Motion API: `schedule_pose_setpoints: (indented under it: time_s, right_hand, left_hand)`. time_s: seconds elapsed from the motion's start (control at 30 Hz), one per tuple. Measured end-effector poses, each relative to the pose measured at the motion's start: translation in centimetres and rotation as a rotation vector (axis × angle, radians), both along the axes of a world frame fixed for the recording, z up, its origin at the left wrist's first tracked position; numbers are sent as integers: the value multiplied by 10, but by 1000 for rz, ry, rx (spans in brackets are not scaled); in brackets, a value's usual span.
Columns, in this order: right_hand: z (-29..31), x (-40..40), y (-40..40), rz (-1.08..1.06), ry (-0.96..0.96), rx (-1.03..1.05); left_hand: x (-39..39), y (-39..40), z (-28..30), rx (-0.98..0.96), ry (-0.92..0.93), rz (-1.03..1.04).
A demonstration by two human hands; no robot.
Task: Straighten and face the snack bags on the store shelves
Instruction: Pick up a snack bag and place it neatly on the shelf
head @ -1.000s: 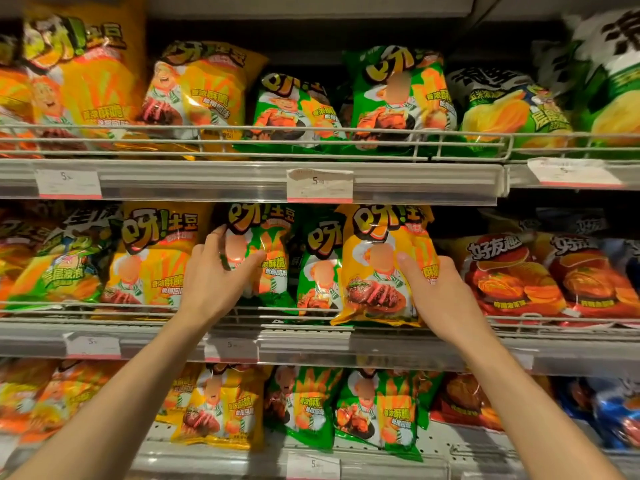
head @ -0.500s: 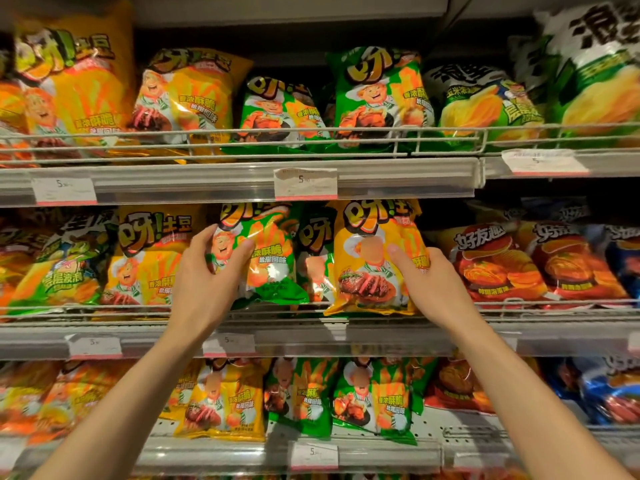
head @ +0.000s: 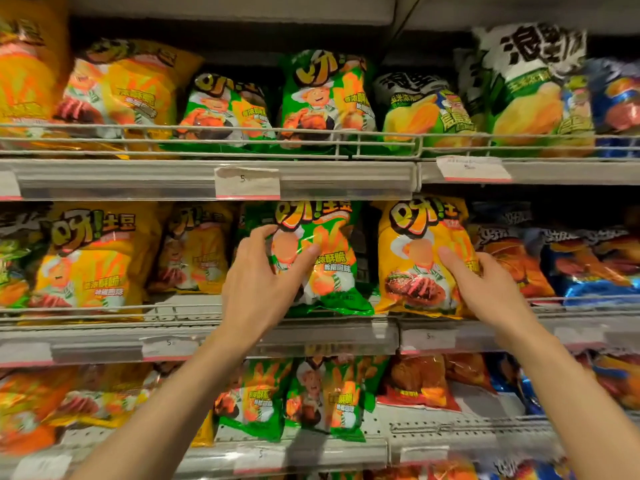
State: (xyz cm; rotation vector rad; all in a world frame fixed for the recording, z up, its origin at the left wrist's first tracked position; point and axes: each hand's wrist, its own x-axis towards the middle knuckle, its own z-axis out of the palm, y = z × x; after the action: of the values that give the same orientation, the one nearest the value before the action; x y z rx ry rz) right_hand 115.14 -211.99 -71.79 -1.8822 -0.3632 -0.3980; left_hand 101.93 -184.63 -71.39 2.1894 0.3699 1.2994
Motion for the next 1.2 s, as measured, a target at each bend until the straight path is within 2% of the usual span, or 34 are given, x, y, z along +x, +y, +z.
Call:
schedule_pose_setpoints:
  time_s: [0.27,0.37,0.57,0.73,0.87,0.97,1.1,1.2]
  right_hand:
    - [-25,25,-36,10,143,81]
    - [-30,30,-40,20,184,105]
    - [-28,26,-39,56,207,106]
    - [-29,21,-38,52,166,108]
    - [-26,14,-29,33,131,110]
    - [-23,7,-20,46,111,101]
    - [-19,-11,-4,58,102,129]
    - [-18,-23,12,72,109,141]
  left_hand:
    - [66,-47,6,71,88,11]
    - [82,-50,3,133,123,83]
    - [95,-63,-10,263,317,91]
    - [77,-29,-13,534,145,191]
    - [79,-14,-24,391,350,131]
    - [81,-12,-21,251,299,24]
    - [67,-4,-13,-40,159,-234]
    - [48,-7,-15,-116,95,-362]
